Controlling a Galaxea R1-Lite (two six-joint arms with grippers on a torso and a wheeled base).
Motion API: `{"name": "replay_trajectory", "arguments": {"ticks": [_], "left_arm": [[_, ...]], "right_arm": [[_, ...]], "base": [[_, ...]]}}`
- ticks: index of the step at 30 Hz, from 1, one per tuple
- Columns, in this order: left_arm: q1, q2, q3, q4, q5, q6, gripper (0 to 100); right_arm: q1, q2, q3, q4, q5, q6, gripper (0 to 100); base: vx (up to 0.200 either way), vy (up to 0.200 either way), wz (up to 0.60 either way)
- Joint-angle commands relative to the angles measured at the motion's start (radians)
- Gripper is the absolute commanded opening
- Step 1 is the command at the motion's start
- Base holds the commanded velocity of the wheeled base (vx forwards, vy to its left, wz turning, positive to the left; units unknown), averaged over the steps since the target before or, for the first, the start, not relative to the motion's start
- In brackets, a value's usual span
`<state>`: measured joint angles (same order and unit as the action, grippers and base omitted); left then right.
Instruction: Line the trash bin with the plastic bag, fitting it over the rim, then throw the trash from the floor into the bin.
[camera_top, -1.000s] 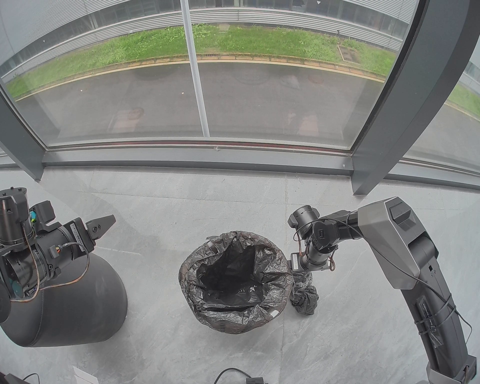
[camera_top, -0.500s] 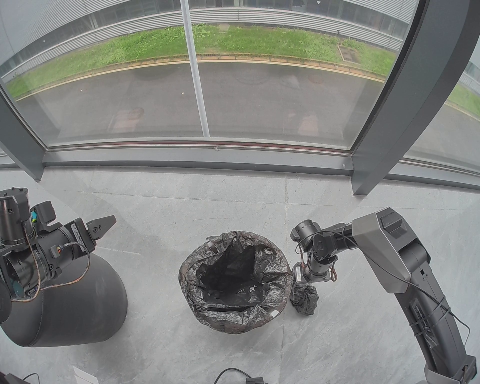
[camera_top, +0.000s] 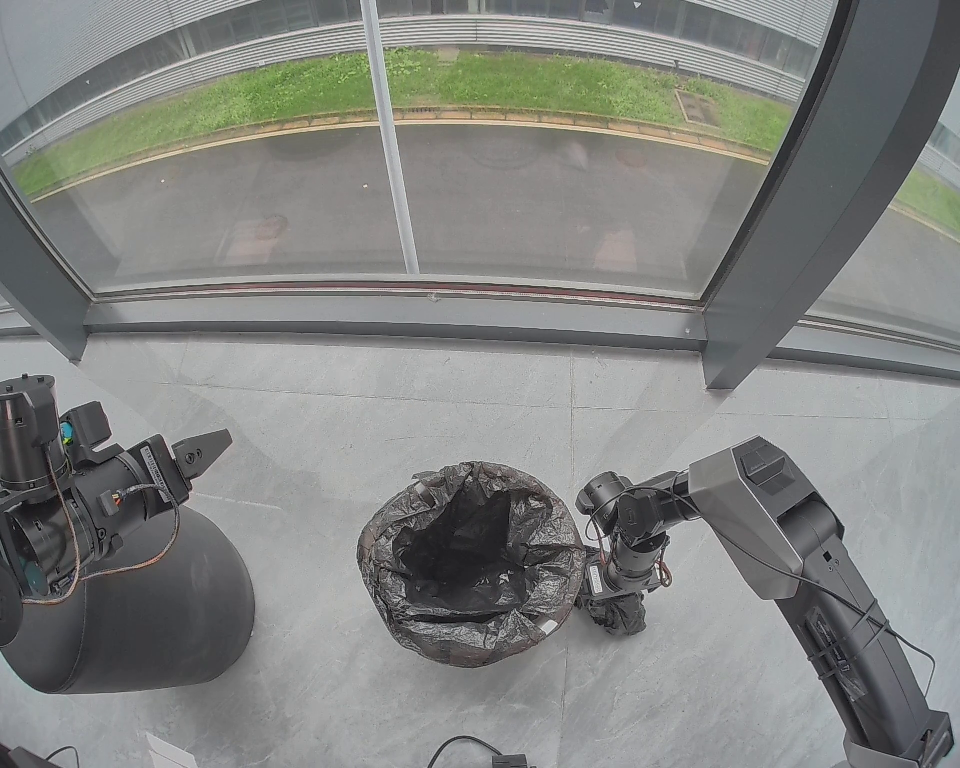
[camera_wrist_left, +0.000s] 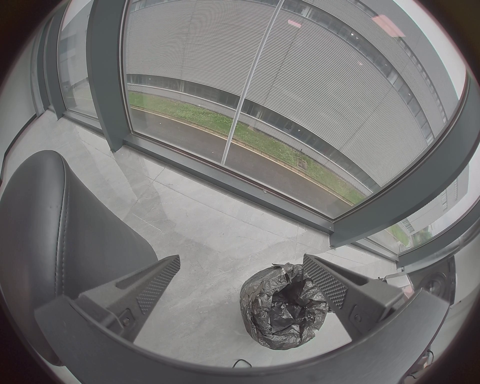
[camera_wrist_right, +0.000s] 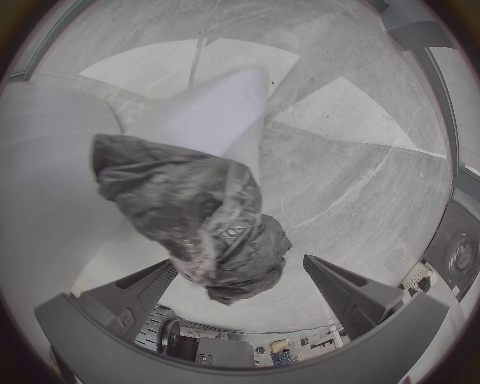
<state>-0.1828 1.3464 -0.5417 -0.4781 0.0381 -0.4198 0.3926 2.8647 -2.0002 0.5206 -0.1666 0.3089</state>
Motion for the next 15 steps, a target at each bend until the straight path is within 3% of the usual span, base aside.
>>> {"name": "replay_trajectory", "arguments": {"ticks": [1,15], "left_arm": [[-0.003,-0.003,0.0,-0.001,0.0,-0.005,100],[-0.015,-0.001,0.019,-0.033,0.0,-0.005,100]], "right_arm": [[0.0,-0.038,0.0,-0.005,0.013,0.002,100],[-0.001,-0.057,0.0,-0.053,0.029,0.009,100]], "base": [[0.0,0.0,0.0],[0.0,0.0,0.0]]}}
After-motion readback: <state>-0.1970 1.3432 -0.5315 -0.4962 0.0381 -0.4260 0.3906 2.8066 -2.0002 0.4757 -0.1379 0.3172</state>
